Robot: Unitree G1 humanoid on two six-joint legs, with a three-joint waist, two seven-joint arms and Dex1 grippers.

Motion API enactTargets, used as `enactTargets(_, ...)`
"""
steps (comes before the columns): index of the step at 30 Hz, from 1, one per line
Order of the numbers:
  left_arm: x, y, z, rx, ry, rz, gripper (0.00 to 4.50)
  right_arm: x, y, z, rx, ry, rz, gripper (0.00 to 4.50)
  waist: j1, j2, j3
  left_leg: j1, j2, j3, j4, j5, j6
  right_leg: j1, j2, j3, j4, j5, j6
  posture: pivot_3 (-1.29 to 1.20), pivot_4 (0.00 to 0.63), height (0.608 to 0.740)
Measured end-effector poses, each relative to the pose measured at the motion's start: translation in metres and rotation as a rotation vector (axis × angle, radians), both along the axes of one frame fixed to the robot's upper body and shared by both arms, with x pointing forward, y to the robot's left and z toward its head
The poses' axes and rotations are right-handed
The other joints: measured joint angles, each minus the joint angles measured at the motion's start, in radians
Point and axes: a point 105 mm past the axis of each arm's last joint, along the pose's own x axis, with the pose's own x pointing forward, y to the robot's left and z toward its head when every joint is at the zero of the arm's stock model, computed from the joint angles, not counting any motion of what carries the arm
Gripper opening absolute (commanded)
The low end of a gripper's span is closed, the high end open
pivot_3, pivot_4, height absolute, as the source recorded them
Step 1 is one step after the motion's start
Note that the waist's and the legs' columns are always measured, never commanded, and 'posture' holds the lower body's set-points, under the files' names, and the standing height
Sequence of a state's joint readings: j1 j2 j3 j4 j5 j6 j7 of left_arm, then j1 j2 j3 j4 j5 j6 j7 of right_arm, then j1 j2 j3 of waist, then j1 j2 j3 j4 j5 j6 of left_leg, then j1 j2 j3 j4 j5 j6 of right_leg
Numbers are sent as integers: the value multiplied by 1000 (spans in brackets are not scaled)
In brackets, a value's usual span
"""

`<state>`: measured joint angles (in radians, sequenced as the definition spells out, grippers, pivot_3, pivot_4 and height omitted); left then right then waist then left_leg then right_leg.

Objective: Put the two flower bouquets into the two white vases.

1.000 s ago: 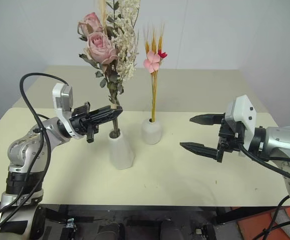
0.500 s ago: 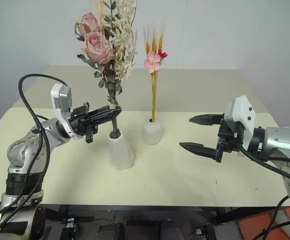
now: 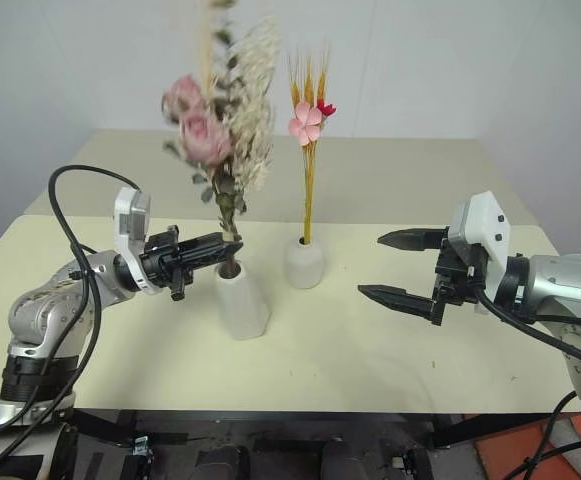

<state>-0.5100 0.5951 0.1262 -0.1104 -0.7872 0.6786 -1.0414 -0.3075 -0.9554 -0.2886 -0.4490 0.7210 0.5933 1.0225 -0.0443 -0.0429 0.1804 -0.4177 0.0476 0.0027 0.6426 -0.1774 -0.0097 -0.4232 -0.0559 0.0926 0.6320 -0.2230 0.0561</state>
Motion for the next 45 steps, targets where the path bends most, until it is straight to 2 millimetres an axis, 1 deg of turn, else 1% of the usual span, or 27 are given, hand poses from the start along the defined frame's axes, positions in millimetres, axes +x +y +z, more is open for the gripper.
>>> enactTargets(3, -4, 5, -5, 24, 21, 9, 2992, 0, 0, 0, -1, -1, 2, 4500, 1, 0, 0, -2, 0, 0, 0, 0, 0, -1, 0, 0, -1, 0, 0, 0, 150, 740)
enactTargets(7, -14, 25, -8, 57, 49, 55, 4325, 1, 0, -1, -3, -1, 2, 4500, -1, 0, 0, -2, 1, 0, 0, 0, 0, -2, 0, 0, -1, 0, 0, 0, 150, 740)
enactTargets(8, -16, 30, -10, 67, 58, 68, 4449, 1, -1, -1, -5, -2, 0, 4500, -2, 0, 0, -2, 1, 0, 0, 0, 0, -2, 0, 0, -1, 0, -1, 0, 150, 740)
enactTargets(9, -19, 37, -13, 77, 74, 86, 4449, 1, -1, -2, -6, -2, 1, 4500, -1, 0, 0, -2, 1, 0, 0, 0, 0, -2, 0, 0, -1, -2, -3, 0, 150, 740)
enactTargets(12, -30, 55, -21, 120, 105, 126, 4449, 1, -2, -4, -8, 5, 6, 4500, 0, 0, 0, -2, 1, 0, 0, 0, 0, -2, 0, -1, -1, -2, -5, 0, 150, 740)
enactTargets(15, -39, 74, -22, 170, 99, 172, 4449, 3, -5, -7, -15, 18, -6, 4500, 1, 0, 0, -2, 1, 0, 0, 0, 0, -2, -1, -1, -2, -2, -5, 0, 150, 740)
enactTargets(18, -43, 88, -15, 206, 55, 209, 4449, 4, -6, -10, -16, 32, -2, 4500, 5, 0, 0, -2, 1, 0, 0, 0, 0, -2, -2, -2, -2, -2, -6, 0, 150, 740)
enactTargets(24, -47, 100, 1, 235, -17, 236, 4449, 4, -5, -11, -17, 37, 8, 4500, 6, 0, 0, -3, 1, 1, 0, 0, 0, -3, -2, -2, -3, -2, -6, 0, 150, 740)
enactTargets(28, -51, 105, 8, 255, -37, 236, 4449, 3, -8, -13, -19, 46, 0, 4500, 5, 0, 0, -4, 1, 1, -1, 0, 0, -4, -2, -2, -3, -2, -6, 0, 150, 740)
enactTargets(32, -53, 107, 6, 264, -27, 227, 4449, 2, -14, -15, -21, 57, -20, 4500, 5, 0, 0, -4, 1, 1, -1, 0, 0, -4, -2, -2, -3, -2, -6, 0, 150, 740)
enactTargets(40, -51, 103, 11, 263, -62, 217, 4449, 1, -19, -10, -32, 42, -41, 4500, 4, 0, 0, -4, 1, 2, -1, 0, 0, -4, -2, -2, -3, -2, -6, 0, 150, 740)
enactTargets(42, -51, 103, 10, 262, -59, 213, 4449, 1, -22, -8, -41, 36, -52, 4500, 4, 0, 0, -4, 2, 2, -1, 0, 0, -4, -2, -2, -3, -2, -6, 0, 150, 740)
enactTargets(45, -51, 101, 8, 257, -54, 206, 4449, 0, -27, -10, -54, 53, -69, 4500, 4, 0, 0, -4, 1, 2, -1, 0, 0, -4, -2, -2, -3, -2, -6, 0, 150, 740)
